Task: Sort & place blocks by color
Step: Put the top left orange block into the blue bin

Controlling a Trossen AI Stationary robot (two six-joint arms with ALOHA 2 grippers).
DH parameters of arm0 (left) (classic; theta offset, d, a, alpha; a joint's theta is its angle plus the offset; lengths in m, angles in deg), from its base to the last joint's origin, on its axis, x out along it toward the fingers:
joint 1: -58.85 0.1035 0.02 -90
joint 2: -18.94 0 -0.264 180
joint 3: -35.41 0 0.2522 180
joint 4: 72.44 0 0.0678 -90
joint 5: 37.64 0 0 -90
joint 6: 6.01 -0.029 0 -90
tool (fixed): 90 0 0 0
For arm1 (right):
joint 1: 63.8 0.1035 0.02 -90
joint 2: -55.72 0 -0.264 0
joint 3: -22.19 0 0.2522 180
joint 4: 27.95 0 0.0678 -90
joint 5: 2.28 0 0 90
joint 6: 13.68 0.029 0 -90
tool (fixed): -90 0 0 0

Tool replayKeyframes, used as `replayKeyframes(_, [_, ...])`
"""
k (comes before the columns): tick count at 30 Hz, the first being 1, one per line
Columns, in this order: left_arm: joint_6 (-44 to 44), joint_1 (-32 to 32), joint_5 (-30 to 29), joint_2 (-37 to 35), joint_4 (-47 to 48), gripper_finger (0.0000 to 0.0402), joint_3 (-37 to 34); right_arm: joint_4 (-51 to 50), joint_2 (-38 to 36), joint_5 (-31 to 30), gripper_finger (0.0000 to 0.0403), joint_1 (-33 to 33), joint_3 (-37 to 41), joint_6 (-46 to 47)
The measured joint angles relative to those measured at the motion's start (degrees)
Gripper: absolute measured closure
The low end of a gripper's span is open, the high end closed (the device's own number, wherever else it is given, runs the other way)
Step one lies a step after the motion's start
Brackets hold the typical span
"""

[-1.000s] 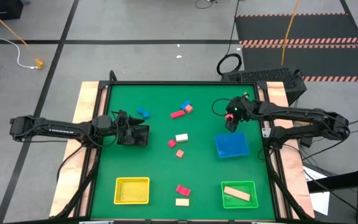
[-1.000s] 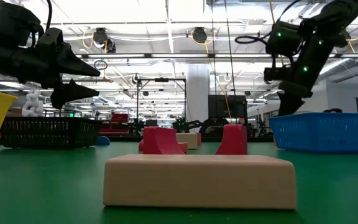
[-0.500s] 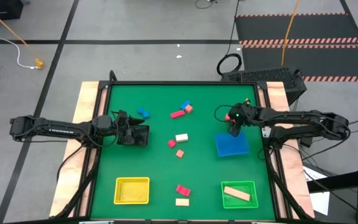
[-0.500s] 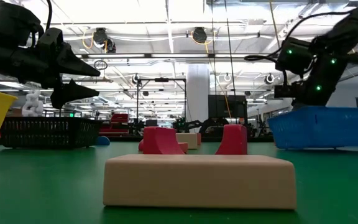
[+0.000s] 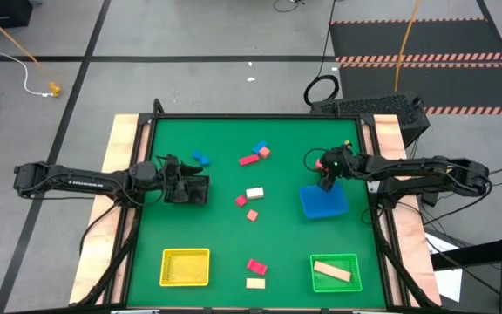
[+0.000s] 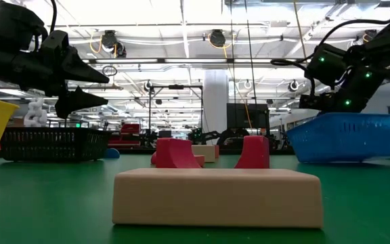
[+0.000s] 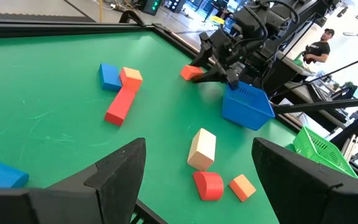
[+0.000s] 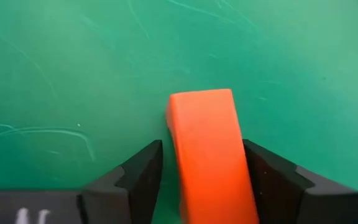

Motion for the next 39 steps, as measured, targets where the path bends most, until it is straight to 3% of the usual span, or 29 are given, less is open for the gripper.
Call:
replayKeyframes(7, [0.0, 0.0, 0.0, 0.0, 0.0, 0.0108, 0.0, -0.2, 0.0, 0.1, 0.0283, 0.0, 0.0, 0.1])
replayKeyframes(15, [0.0, 0.0, 0.0, 0.0, 0.0, 0.0108, 0.0, -0.9, -0.8, 3.2, 0.0283, 0.1, -0.5, 0.1])
replayKeyframes(25, [0.0, 0.0, 0.0, 0.0, 0.0, 0.0108, 0.0, -0.5, -7.3, 3.7, 0.0284, 0.1, -3.6, 2.3])
replayKeyframes(27, [0.0, 0.0, 0.0, 0.0, 0.0, 0.0108, 0.0, -0.5, -9.0, 6.9, 0.0284, 0.1, -4.2, 5.9])
replayKeyframes(34, [0.0, 0.0, 0.0, 0.0, 0.0, 0.0108, 0.0, -0.5, -14.9, 27.1, 0.0276, 0.3, -5.0, 22.8])
replayKeyframes(39, [0.0, 0.0, 0.0, 0.0, 0.0, 0.0108, 0.0, -0.7, -17.7, 34.7, 0.0283, 3.5, -5.1, 33.0])
